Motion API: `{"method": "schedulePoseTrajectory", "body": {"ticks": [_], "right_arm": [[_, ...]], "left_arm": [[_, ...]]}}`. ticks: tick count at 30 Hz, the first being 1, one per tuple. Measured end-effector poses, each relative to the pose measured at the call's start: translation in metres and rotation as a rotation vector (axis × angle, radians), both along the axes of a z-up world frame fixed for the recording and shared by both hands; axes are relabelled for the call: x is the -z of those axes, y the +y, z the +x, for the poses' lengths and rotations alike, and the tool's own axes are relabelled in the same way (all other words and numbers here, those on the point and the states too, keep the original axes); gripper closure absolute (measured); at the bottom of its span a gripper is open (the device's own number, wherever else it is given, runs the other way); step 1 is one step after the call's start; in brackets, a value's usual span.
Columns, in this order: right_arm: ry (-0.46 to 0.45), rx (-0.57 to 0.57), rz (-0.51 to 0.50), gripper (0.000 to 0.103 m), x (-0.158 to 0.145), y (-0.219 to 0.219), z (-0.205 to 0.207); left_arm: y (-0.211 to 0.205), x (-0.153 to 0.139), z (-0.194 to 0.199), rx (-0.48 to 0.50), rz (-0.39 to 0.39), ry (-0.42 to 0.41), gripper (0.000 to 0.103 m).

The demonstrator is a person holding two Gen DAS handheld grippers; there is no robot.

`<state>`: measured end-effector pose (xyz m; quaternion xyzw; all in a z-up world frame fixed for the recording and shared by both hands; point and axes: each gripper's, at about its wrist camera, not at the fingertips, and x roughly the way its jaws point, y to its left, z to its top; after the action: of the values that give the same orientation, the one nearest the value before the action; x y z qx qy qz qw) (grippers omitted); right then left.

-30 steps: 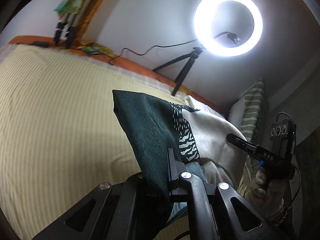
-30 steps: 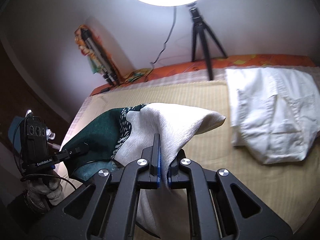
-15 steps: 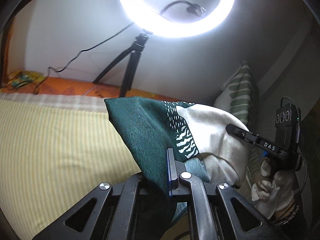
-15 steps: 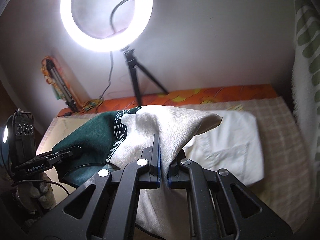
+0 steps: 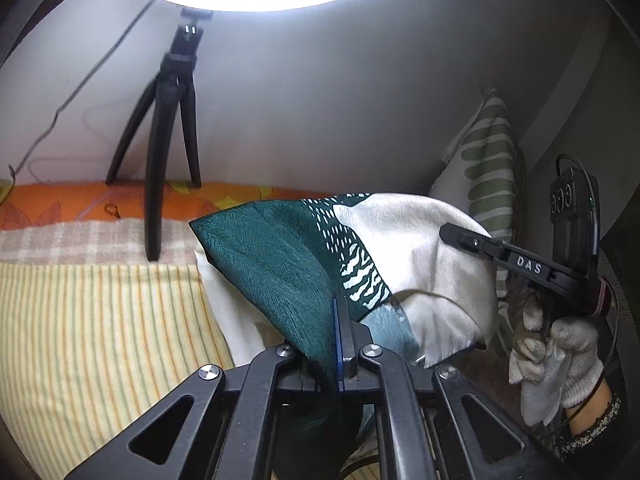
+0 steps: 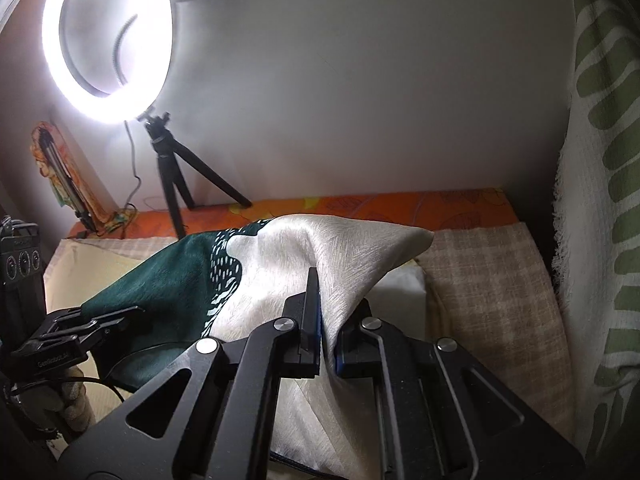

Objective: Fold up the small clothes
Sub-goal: 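Lower the bundle onto the white clothes pile and open both grippers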

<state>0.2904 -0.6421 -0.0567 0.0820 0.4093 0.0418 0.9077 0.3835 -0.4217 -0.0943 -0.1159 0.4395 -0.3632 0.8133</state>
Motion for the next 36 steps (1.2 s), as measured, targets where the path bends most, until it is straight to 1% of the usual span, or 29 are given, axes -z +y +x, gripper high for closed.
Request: {"method": "schedulePoseTrajectory", "body": {"ticks": [1,2,3,4,5,6,7,9,11,18,22,27,29,31,36], "right_arm": [[0.021,0.01,-0.01,0.097,0.006,-0.003,0.003],[0.047,0.022,-0.033,0.097,0.011,-0.006,0.006],[0.062,0.041,-0.067,0.094,0.015,-0.006,0.007],[0.079,0.068,-0.11,0.082,0.018,-0.008,0.007],[0.087,0.091,-0.135,0.073,0.02,-0.009,0.007],[0.089,0.114,-0.147,0.055,0.02,-0.011,0.006],[0.071,0.125,-0.143,0.048,0.018,-0.012,0.003],[0.04,0.13,-0.134,0.044,0.012,-0.013,-0.003],[0.029,0.138,-0.132,0.044,0.007,-0.011,-0.006],[-0.002,0.139,-0.131,0.035,-0.012,0.005,-0.021],[-0.015,0.139,-0.126,0.03,-0.024,0.016,-0.038],[-0.04,0.143,-0.122,0.029,-0.045,0.032,-0.064],[-0.055,0.141,-0.115,0.026,-0.055,0.038,-0.075],[-0.07,0.14,-0.112,0.017,-0.064,0.045,-0.086],[-0.095,0.123,-0.106,0.017,-0.083,0.065,-0.113]], "left_arm": [[-0.002,0.005,0.0,0.013,0.002,0.018,0.1],[-0.004,0.009,-0.001,0.023,0.015,0.033,0.088],[-0.006,0.012,-0.004,0.04,0.032,0.039,0.069],[-0.007,0.012,-0.007,0.052,0.048,0.033,0.06],[-0.008,0.011,-0.01,0.056,0.073,0.011,0.047],[-0.008,0.009,-0.013,0.056,0.088,-0.007,0.036],[-0.006,0.007,-0.015,0.053,0.098,-0.025,0.033],[0.002,0.0,-0.02,0.039,0.11,-0.059,0.018],[0.007,-0.006,-0.022,0.023,0.13,-0.08,0.01],[0.021,-0.026,-0.035,0.004,0.176,-0.136,0.007],[0.031,-0.04,-0.049,-0.006,0.171,-0.15,0.007],[0.045,-0.062,-0.074,-0.021,0.174,-0.171,0.004],[0.051,-0.071,-0.085,-0.03,0.177,-0.183,0.001],[0.057,-0.08,-0.097,-0.035,0.178,-0.202,0.0],[0.07,-0.1,-0.125,-0.035,0.175,-0.235,0.0]]}}
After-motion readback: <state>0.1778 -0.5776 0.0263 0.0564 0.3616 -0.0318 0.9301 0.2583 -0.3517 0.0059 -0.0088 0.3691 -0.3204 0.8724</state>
